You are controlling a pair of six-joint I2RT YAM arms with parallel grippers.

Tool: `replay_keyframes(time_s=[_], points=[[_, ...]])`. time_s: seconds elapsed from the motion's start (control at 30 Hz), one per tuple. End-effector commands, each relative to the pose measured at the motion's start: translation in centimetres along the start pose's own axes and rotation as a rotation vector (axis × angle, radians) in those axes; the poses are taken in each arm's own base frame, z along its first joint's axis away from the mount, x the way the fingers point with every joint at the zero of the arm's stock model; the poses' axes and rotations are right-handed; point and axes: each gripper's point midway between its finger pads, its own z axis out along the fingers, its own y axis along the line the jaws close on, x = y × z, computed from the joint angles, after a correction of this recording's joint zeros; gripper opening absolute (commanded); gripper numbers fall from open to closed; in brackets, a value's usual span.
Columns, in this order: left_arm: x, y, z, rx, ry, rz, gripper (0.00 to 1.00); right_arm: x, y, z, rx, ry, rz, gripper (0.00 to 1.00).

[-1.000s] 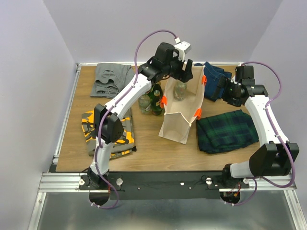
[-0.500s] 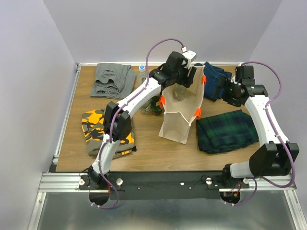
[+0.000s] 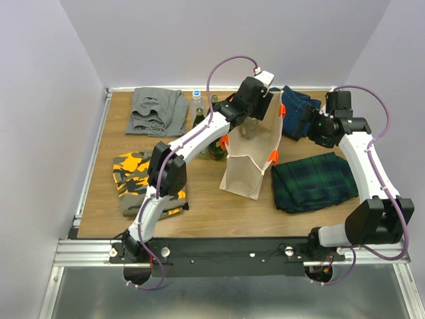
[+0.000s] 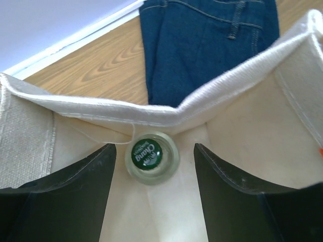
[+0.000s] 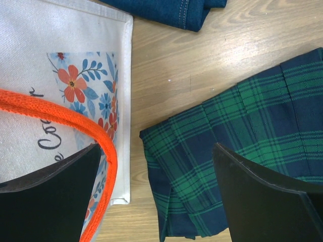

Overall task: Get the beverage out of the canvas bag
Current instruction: Take out the drink from the canvas bag.

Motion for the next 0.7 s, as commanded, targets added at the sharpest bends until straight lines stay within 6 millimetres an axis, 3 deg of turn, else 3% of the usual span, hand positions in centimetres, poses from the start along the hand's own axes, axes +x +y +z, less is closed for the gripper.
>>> replay_keyframes(time_s=[0.0,0.67], points=[[-0.3,1.7,1.1,-0.105,-0.022,-0.017,0.73,-0.2,-0.4,0.2,0.019,-0.009,-0.01,1.0],[3.5,1.8,2.9,-0.126,0.067,-0.036,0.73,0.0,-0.6,0.2,0.026,-0.007,-0.012,1.0]])
